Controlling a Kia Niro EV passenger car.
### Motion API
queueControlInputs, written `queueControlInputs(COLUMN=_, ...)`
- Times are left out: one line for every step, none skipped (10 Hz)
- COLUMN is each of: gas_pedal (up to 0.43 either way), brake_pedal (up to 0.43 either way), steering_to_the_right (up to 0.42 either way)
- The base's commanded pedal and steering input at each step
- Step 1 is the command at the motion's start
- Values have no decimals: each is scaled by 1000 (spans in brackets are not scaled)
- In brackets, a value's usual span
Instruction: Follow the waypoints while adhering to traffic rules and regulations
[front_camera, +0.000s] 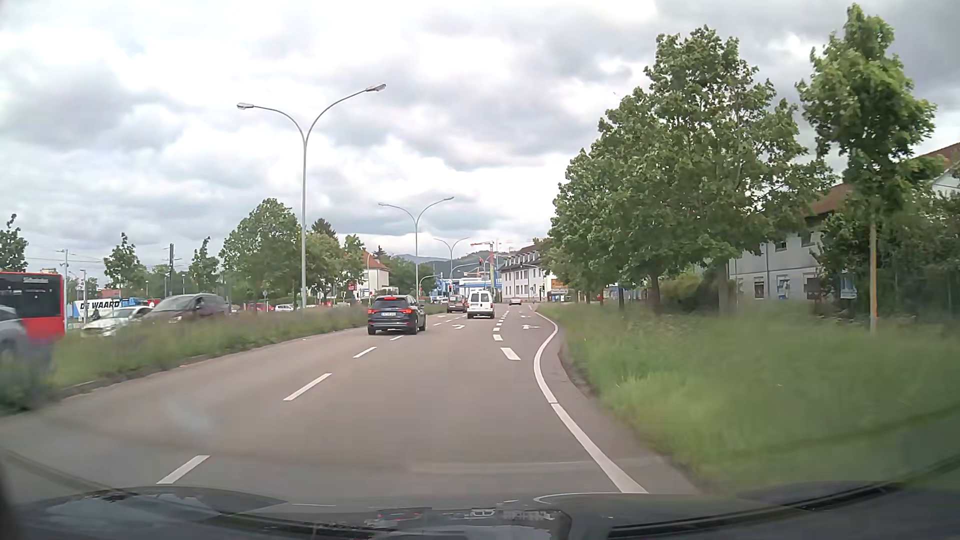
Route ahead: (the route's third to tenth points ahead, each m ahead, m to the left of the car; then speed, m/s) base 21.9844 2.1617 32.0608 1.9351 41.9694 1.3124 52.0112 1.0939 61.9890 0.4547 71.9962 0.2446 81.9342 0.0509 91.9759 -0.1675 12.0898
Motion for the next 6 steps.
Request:
queueControlInputs(gas_pedal=47, brake_pedal=0, steering_to_the_right=2)
queueControlInputs(gas_pedal=47, brake_pedal=0, steering_to_the_right=4)
queueControlInputs(gas_pedal=47, brake_pedal=0, steering_to_the_right=5)
queueControlInputs(gas_pedal=47, brake_pedal=0, steering_to_the_right=6)
queueControlInputs(gas_pedal=47, brake_pedal=0, steering_to_the_right=6)
queueControlInputs(gas_pedal=47, brake_pedal=0, steering_to_the_right=8)
